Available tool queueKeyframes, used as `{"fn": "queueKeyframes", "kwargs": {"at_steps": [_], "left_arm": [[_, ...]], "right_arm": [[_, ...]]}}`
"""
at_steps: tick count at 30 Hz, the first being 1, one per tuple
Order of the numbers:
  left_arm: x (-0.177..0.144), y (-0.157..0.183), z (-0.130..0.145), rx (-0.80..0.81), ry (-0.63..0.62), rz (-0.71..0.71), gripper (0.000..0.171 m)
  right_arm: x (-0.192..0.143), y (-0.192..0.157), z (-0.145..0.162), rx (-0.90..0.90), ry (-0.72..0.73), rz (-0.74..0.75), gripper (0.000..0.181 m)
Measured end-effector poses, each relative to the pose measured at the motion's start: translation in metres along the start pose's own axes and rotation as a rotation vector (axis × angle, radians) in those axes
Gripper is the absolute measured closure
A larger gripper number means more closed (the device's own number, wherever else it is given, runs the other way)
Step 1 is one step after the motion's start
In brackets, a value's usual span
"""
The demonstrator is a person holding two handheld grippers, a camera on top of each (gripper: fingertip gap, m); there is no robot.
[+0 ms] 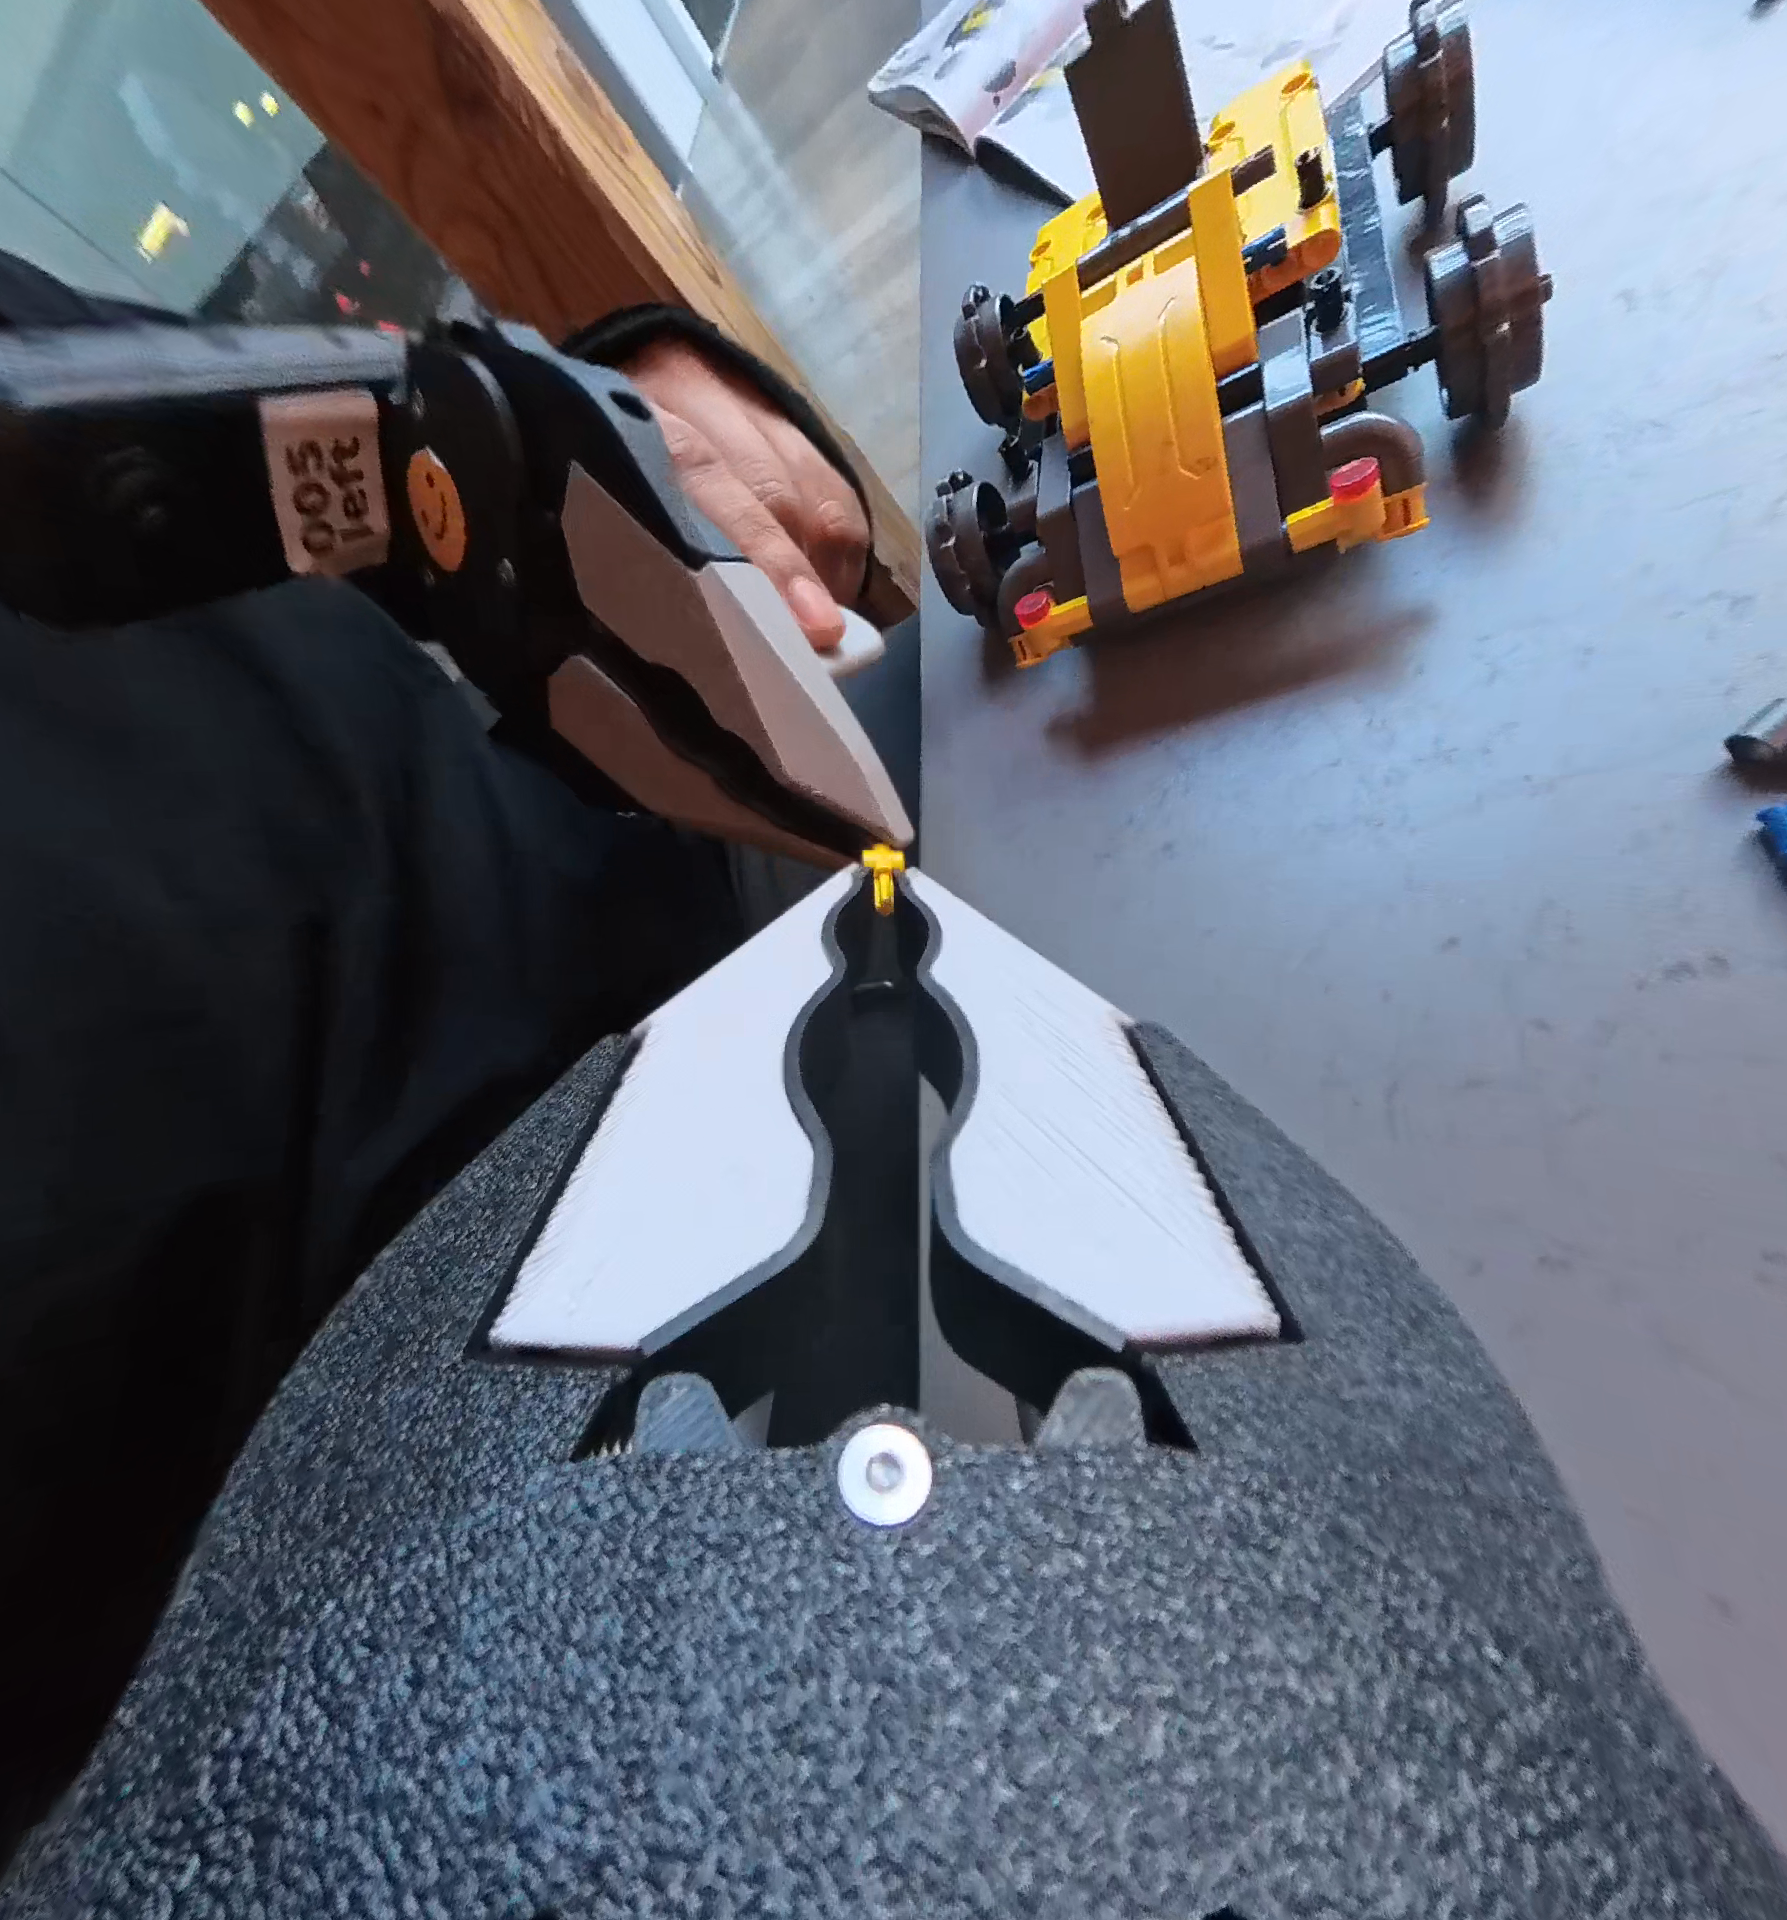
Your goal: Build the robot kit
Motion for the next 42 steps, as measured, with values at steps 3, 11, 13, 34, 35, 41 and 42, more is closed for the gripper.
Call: {"fn": "queueKeyframes", "kwargs": {"at_steps": [3,11,13,34,35,41,42], "left_arm": [[0.003,0.000,0.006,-0.191,-0.056,0.003,0.170],[0.002,-0.005,0.026,-0.522,-0.146,0.018,0.170],[0.001,-0.006,0.029,-0.534,-0.161,0.014,0.170],[0.012,-0.002,0.036,-0.673,-0.207,0.001,0.170],[0.014,-0.003,0.035,-0.665,-0.205,-0.008,0.170],[0.024,-0.018,0.016,-0.641,-0.153,-0.033,0.170],[0.030,-0.020,0.010,-0.626,-0.148,-0.016,0.170]], "right_arm": [[-0.009,0.009,-0.008,-0.122,-0.002,0.070,0.181],[-0.023,0.090,-0.052,-0.403,-0.126,0.422,0.165],[-0.012,0.101,-0.052,-0.451,-0.209,0.421,0.163],[-0.021,0.077,-0.052,-0.347,-0.125,0.340,0.176],[-0.028,0.070,-0.049,-0.332,-0.093,0.333,0.176],[-0.073,0.050,-0.018,-0.211,0.051,0.364,0.176],[-0.080,0.048,-0.013,-0.203,0.062,0.377,0.176]]}}
Point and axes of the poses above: each gripper's, where its closed fingertips meet, x out along the fingers, z out of its underside, y = z × x across the jaws, the point moved 4 cm from there along -x, back along the fingers, and after that the axes turned 15 degrees about y, right-handed, at the moved point
